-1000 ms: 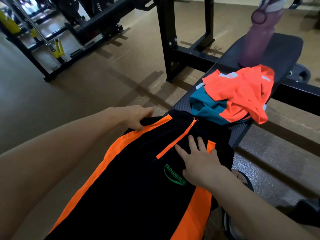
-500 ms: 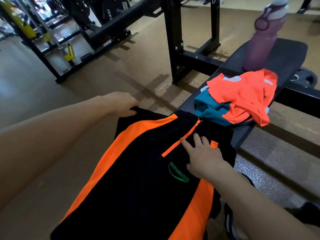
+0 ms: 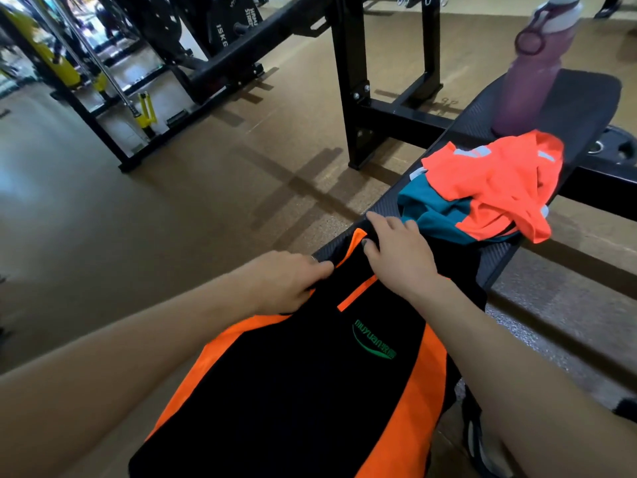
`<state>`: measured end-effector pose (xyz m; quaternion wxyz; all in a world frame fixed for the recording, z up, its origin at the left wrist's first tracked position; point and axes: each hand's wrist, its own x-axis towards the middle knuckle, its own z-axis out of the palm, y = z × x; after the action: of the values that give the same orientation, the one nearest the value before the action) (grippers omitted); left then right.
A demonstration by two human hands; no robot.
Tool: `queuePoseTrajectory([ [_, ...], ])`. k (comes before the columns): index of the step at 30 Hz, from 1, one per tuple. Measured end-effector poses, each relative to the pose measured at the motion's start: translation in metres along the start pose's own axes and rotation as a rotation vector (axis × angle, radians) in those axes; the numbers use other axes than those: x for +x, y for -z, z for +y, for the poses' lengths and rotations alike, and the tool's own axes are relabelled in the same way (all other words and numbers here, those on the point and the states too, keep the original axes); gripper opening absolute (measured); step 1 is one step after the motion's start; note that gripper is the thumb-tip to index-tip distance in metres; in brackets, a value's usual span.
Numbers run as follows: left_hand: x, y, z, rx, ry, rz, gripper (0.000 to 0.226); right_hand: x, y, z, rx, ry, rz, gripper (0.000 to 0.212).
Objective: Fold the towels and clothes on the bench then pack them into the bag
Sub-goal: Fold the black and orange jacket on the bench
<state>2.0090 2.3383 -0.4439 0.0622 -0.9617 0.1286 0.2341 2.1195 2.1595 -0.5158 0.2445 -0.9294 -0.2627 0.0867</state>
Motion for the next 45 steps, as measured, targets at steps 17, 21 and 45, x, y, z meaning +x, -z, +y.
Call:
queuePoseTrajectory([
  [17, -0.046, -0.053, 0.028, 0.132, 0.530, -0.053, 0.024, 0.038, -0.017, -0.012, 0.008, -0.133, 0.283, 0.011],
  [21, -0.060, -0.042, 0.003, 0.259, 0.616, 0.006, 0.029, 0.037, -0.022, -0.012, 0.011, -0.159, 0.280, 0.020],
  [45, -0.054, -0.087, 0.107, -0.367, 0.343, 0.005, 0.033, -0.009, -0.021, -0.034, 0.057, -0.069, -0.003, 0.083],
])
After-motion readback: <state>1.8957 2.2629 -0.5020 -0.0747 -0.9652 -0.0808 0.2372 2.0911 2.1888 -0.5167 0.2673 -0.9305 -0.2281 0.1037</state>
